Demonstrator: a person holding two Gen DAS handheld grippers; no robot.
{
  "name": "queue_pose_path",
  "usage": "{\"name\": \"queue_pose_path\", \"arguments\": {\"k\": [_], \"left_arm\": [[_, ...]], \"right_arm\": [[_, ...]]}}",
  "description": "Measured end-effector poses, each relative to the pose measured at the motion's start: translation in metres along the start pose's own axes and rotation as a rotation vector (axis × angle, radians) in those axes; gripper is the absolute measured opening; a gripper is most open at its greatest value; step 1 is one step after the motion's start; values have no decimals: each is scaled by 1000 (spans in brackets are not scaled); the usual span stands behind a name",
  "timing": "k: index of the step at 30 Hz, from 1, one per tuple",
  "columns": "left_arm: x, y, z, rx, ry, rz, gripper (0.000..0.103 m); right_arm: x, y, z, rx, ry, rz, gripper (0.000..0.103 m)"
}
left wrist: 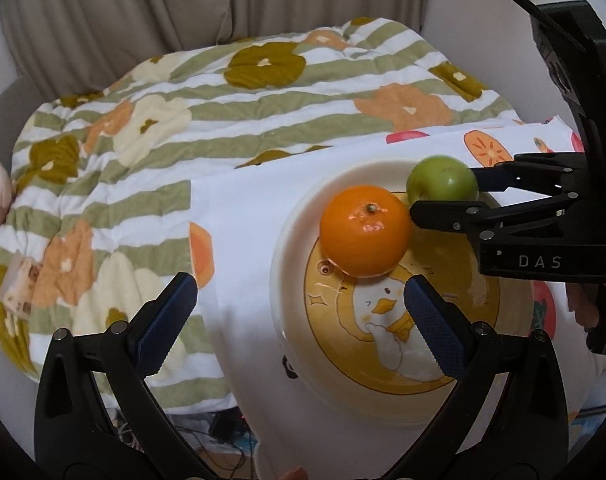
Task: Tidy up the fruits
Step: 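Lower the green apple into the bowl and open the right tool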
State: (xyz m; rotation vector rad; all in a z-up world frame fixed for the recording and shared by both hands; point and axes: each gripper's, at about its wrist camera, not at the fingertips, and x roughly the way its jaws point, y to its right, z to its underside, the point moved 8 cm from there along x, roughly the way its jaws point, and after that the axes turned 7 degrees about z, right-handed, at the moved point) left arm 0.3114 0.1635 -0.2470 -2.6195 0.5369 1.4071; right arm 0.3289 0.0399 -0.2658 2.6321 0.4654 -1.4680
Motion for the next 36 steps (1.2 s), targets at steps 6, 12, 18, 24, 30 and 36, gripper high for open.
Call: {"name": "queue_pose_path", "arguments": {"k": [6, 12, 18, 24, 30, 36], "left_arm": [[-2, -3, -1, -3, 2, 0, 103], [-11, -7, 2, -12, 2, -4, 103], [-28, -3, 0, -5, 22, -21, 103], [-56, 2, -5, -32, 64, -65, 103], [-88, 14, -4, -77, 97, -102, 103], [-118, 48, -8, -61, 148, -115, 103]], "right_arm": [[-15, 3, -6, 37, 68, -12, 103], [-28, 3, -2, 33, 83, 28, 103], [-48, -1, 0, 17, 76, 45, 103], [-75, -5, 3, 13, 72, 40, 103], [-107, -8, 10, 39, 81, 3, 103], [-152, 6, 26, 92, 100, 2, 103]]}}
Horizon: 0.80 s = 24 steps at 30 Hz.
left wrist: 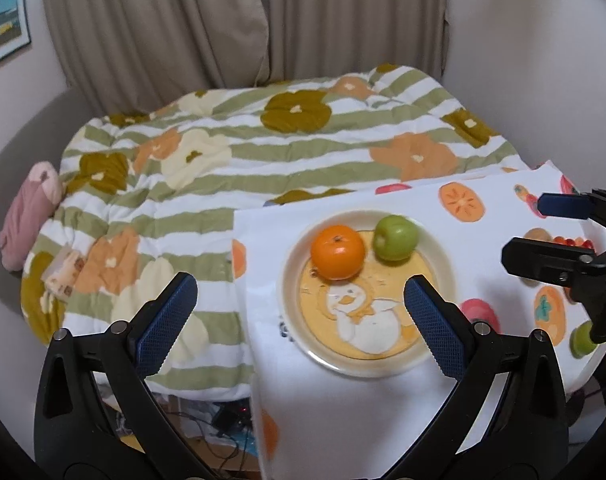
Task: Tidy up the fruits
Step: 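Grasp the red apple with the left tool while the right tool grasps the large orange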
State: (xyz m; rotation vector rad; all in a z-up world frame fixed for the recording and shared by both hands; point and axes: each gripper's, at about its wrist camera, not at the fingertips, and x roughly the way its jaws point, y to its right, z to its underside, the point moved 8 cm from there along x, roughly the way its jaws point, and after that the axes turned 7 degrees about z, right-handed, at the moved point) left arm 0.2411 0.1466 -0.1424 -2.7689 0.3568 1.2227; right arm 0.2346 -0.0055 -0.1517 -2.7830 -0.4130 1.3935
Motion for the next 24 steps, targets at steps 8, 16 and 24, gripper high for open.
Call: {"name": "queue_pose_path", "arguments": {"k": [8, 16, 24], "left_arm": [[-14, 52, -6, 27, 13, 68, 103], [-3, 117, -17, 151, 7, 176, 103], [26, 178, -18, 294, -30, 295, 103]], "right_arm": [[-51, 55, 25, 115, 16, 106, 103], [-73, 113, 65, 252, -19, 220, 103], [-86, 165, 100, 404, -32, 364, 103]]}}
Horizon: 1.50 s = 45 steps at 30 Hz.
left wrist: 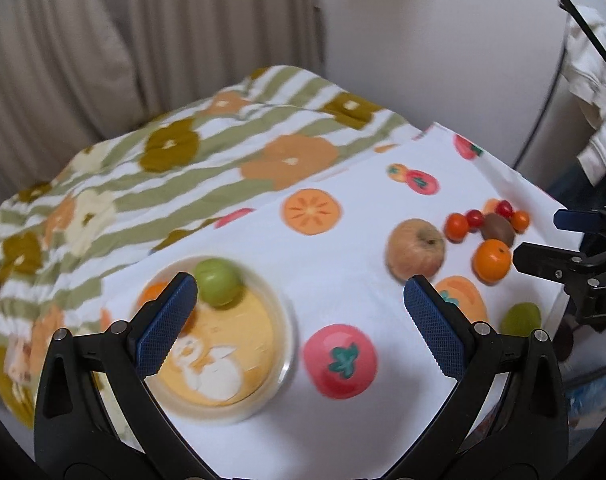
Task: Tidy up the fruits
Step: 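Grasp the red apple with the left tool while the right tool grasps the large orange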
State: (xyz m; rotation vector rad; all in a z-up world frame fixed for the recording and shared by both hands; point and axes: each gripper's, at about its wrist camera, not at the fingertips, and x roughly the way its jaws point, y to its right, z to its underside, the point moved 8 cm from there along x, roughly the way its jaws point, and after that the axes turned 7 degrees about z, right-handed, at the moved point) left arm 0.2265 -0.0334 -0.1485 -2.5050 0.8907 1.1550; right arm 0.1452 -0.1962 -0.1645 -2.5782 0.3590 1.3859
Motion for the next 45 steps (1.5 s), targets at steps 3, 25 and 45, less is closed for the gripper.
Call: {"name": "queue_pose_path", "arguments": {"k": [3, 25, 45], "left_arm": [[17, 15, -4, 42, -11, 43, 103], [150, 111, 3, 367, -128, 244, 100], [177, 114, 13, 326, -179, 246, 79]], "right_arm": [[4, 18, 6, 62, -9, 37, 103], [63, 82, 49, 382, -101, 161, 103], [97, 83, 57, 368, -146, 148, 87]]}}
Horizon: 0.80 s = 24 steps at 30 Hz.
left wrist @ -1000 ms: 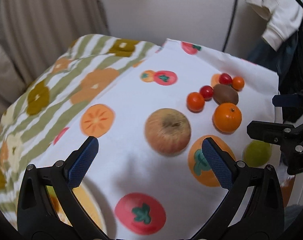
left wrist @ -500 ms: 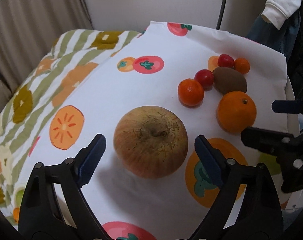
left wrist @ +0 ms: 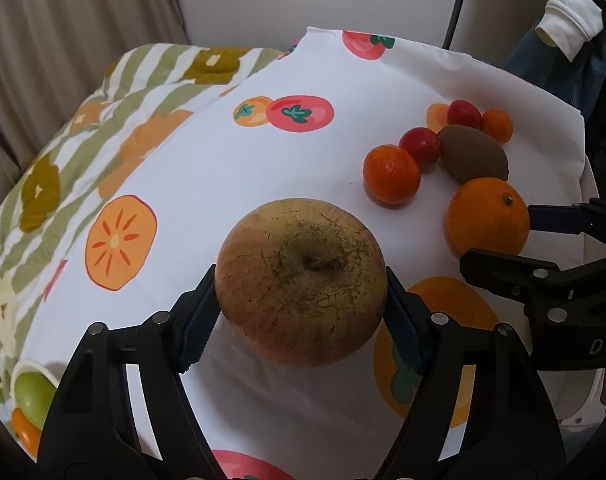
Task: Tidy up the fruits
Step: 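Grasp the red apple with the left tool while the right tool grasps the large orange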
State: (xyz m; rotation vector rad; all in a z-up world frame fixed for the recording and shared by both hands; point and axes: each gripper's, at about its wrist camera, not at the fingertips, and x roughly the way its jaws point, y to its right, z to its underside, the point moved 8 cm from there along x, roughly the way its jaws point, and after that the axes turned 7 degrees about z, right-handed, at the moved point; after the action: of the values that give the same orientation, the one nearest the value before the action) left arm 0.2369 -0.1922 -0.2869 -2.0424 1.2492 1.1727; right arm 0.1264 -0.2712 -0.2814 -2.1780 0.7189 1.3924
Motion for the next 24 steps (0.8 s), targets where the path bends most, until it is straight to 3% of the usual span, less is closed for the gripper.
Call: {"name": "queue_pose_path", "arguments": {"k": [10, 17, 24], "left_arm": [[-2, -3, 1, -29, -4, -17, 79], [-6, -5, 7, -57, -7, -37, 79], [-13, -5, 12, -86, -14, -59, 79]], "right_arm": [[9, -4, -9, -38, -4, -3, 75], [13, -10, -10, -84, -15, -8, 60], [12, -9, -9, -123, -10, -3, 56]]}}
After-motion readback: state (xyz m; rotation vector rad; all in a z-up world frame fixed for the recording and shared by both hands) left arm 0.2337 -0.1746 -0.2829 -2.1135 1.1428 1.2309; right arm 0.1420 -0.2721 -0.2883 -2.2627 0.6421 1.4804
